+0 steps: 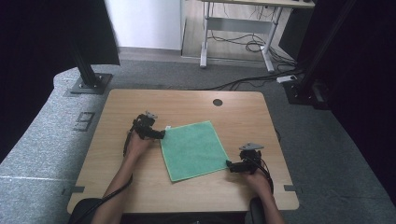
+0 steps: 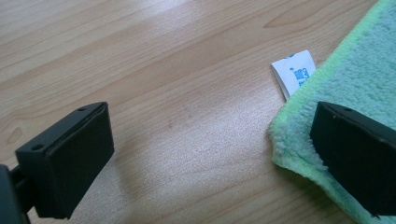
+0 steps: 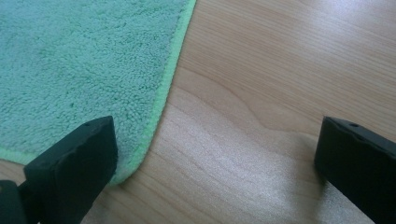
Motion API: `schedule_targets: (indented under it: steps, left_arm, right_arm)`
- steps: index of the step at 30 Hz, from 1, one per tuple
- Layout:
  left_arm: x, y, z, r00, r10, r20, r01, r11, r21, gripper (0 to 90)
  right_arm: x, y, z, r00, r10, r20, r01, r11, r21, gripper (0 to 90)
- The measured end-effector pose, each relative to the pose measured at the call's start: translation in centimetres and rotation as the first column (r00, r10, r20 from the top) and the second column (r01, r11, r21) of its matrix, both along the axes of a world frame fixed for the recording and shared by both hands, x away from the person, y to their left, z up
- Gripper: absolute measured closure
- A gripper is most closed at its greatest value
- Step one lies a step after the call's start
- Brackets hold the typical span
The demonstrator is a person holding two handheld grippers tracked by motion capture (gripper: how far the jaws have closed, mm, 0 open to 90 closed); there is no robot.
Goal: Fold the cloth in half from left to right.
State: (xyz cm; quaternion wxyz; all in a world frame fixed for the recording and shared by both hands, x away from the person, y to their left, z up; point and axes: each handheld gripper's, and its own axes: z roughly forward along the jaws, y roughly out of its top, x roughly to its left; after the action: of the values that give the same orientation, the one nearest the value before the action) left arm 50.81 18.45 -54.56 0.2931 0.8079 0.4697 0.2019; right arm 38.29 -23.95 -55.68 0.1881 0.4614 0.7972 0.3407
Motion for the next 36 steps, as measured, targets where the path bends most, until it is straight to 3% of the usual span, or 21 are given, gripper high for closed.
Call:
schedule_targets:
  steps: [1, 3, 10, 18, 28, 36]
  left_arm:
    - [0.1, 0.5, -0.2, 0.9999, -0.012, -0.012, 0.011, 0.9990, -0.044, 2.1]
    - [0.3, 0.7, -0.3, 0.9996, -0.007, -0.028, 0.005, 0.9983, -0.057, 1.0]
    - [0.3, 0.7, -0.3, 0.9995, -0.003, -0.030, 0.001, 0.9984, -0.056, 0.8]
    - [0.3, 0.6, -0.3, 0.9995, 0.003, -0.030, -0.005, 0.9984, -0.056, 0.4]
    - [0.3, 0.6, -0.3, 0.9995, 0.003, -0.031, -0.005, 0.9984, -0.056, 0.1]
    - [0.3, 0.6, -0.3, 0.9995, 0.005, -0.031, -0.007, 0.9984, -0.057, 0.0]
  right_arm:
    - [0.0, 0.0, 0.0, 1.0000, 0.000, 0.000, 0.000, 1.000, 0.000, 0.0]
    - [0.0, 0.0, 0.0, 1.0000, 0.000, 0.000, 0.000, 1.000, 0.000, 0.0]
    - [0.1, 0.0, 0.2, 0.9999, -0.004, -0.016, 0.004, 1.000, -0.003, 0.8]
    - [0.0, 0.5, 0.8, 0.9997, 0.012, -0.021, -0.012, 1.000, 0.026, 9.4]
    - [-0.5, 3.4, 2.0, 0.9930, 0.117, 0.012, -0.118, 0.992, 0.049, 11.3]
    - [-0.7, 5.9, 2.0, 0.9789, 0.204, -0.007, -0.204, 0.977, 0.065, 12.7]
